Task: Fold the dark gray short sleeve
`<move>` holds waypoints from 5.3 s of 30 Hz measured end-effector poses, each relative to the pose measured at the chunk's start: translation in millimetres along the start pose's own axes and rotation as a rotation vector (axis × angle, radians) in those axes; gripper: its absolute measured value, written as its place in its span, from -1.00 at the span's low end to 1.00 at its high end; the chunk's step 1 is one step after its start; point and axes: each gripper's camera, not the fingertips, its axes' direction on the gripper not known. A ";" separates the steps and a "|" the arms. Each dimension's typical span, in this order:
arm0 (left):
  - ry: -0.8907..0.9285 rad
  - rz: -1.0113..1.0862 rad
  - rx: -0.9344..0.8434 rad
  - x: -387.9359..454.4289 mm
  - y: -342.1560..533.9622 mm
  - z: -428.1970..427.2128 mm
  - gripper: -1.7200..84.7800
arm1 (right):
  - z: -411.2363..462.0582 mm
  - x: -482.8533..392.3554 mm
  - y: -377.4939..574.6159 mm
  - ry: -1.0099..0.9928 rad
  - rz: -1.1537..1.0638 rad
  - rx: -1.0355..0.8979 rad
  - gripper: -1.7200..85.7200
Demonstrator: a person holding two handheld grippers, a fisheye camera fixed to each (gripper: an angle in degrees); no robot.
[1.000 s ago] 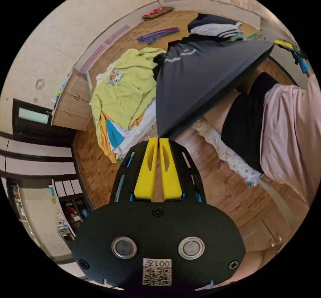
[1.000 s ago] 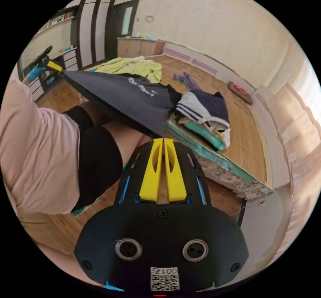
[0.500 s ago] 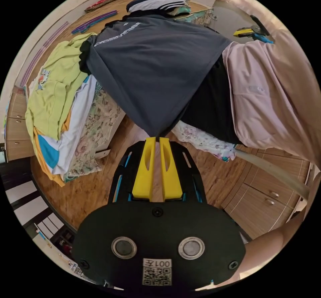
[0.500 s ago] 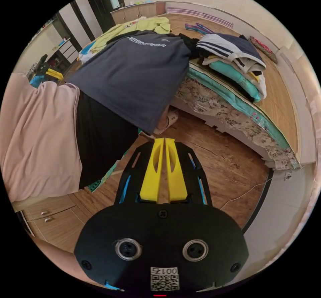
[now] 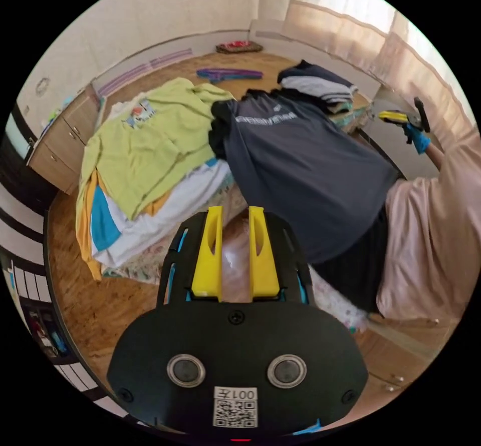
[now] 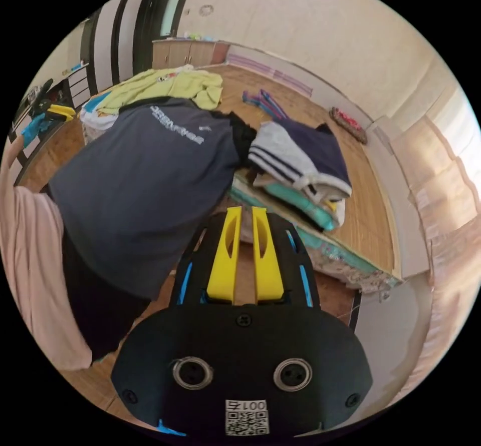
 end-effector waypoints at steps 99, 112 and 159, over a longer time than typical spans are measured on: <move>-0.204 -0.451 -0.150 -54.8 -277.6 72.2 -0.99 | 332.9 53.6 -242.0 -0.171 0.515 -0.171 -0.83; 0.211 -0.101 -0.032 60.2 -382.4 101.4 -0.99 | 250.1 7.4 -231.4 -0.121 -0.051 0.216 -0.93; 0.163 -0.216 -0.053 138.7 -439.2 191.9 -0.99 | 214.6 19.0 -221.8 -0.472 0.082 0.192 -0.85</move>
